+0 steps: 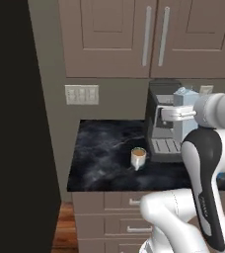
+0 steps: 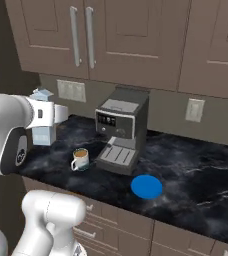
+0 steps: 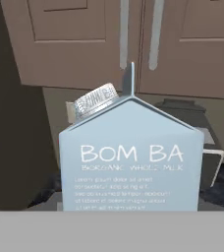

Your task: Take a sugar cube from the saucer and place it inside the coffee. Then, grab milk from the fridge and place it next to the coffee on the counter to sweeten the coffee.

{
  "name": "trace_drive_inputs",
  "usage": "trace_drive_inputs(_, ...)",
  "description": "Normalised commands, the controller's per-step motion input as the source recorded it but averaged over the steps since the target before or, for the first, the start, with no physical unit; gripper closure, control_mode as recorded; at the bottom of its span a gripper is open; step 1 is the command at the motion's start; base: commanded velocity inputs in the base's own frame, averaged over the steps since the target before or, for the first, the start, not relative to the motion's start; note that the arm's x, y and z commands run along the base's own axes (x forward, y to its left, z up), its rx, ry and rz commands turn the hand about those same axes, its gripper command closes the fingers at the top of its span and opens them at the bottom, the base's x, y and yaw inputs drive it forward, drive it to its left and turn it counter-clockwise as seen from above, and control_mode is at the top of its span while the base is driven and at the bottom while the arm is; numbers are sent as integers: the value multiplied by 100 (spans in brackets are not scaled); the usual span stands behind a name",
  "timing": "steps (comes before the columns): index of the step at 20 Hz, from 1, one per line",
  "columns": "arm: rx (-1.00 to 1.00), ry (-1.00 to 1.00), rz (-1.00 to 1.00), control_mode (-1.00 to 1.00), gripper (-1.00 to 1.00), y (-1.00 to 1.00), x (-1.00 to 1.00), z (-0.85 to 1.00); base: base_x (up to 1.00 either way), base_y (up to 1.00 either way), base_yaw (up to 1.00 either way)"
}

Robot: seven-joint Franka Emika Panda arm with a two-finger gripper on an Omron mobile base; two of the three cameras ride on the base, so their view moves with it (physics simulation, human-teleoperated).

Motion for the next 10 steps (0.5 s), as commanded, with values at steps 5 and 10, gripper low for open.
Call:
trace_drive_inputs(5,0,0,0,100,100,0,0,0,0,52,-52)
trace_drive_inputs(10,0,0,0,100,100,0,0,0,0,71,-44)
